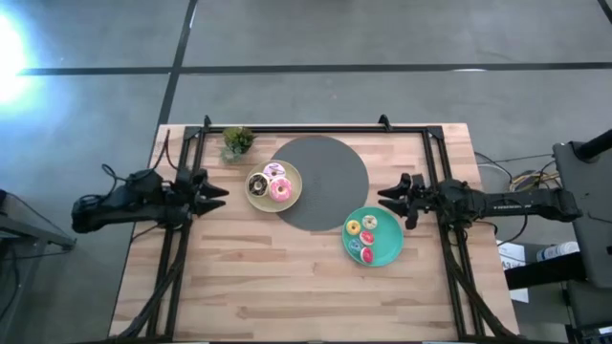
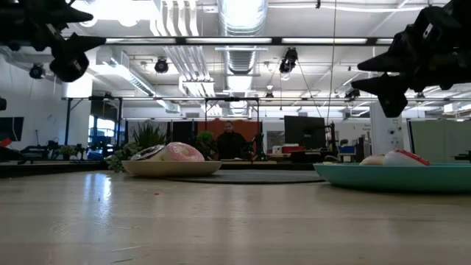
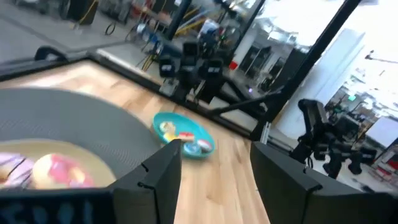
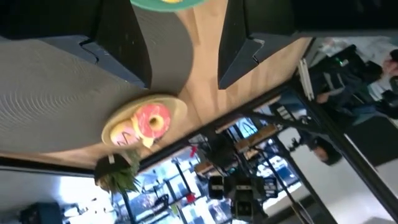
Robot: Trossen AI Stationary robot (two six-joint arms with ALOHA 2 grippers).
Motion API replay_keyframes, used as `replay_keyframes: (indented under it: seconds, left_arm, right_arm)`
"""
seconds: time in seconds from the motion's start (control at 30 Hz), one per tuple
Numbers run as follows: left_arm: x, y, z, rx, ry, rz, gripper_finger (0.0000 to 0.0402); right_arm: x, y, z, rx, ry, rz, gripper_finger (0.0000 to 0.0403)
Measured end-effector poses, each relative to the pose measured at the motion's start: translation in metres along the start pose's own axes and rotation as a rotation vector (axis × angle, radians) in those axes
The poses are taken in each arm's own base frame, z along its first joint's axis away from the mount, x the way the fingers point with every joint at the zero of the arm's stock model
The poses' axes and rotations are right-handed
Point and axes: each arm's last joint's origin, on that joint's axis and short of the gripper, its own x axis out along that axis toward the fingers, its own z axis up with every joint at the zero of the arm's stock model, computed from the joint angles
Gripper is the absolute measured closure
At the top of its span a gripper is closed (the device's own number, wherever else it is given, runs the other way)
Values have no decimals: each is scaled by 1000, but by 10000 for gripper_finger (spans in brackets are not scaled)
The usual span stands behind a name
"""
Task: Pick & Place donuts
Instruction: Return to Home Position
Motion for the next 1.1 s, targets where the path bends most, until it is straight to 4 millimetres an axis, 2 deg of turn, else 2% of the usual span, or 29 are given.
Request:
replay_keyframes:
  seconds: [0.23, 0.37, 0.53, 0.7, 0.9, 1.1]
  left_arm:
    - [20, 15, -23, -10, -93, -50, 236]
    - [24, 16, -25, 4, -211, -115, 236]
    - [25, 17, -27, 10, -275, -149, 236]
    - [28, 20, -32, -20, -214, -137, 236]
    - [29, 20, -33, 149, -209, -110, 236]
    - [31, 23, -45, 182, -114, -107, 236]
  right_arm:
    - [0, -2, -4, -1, 37, -21, 230]
    - [0, -2, -4, -1, 36, -20, 232]
    - [0, -2, -4, -1, 37, -20, 228]
    - [0, -2, -4, -1, 37, -19, 229]
    - [0, -2, -4, -1, 37, -19, 231]
    - [0, -2, -3, -1, 37, -19, 227]
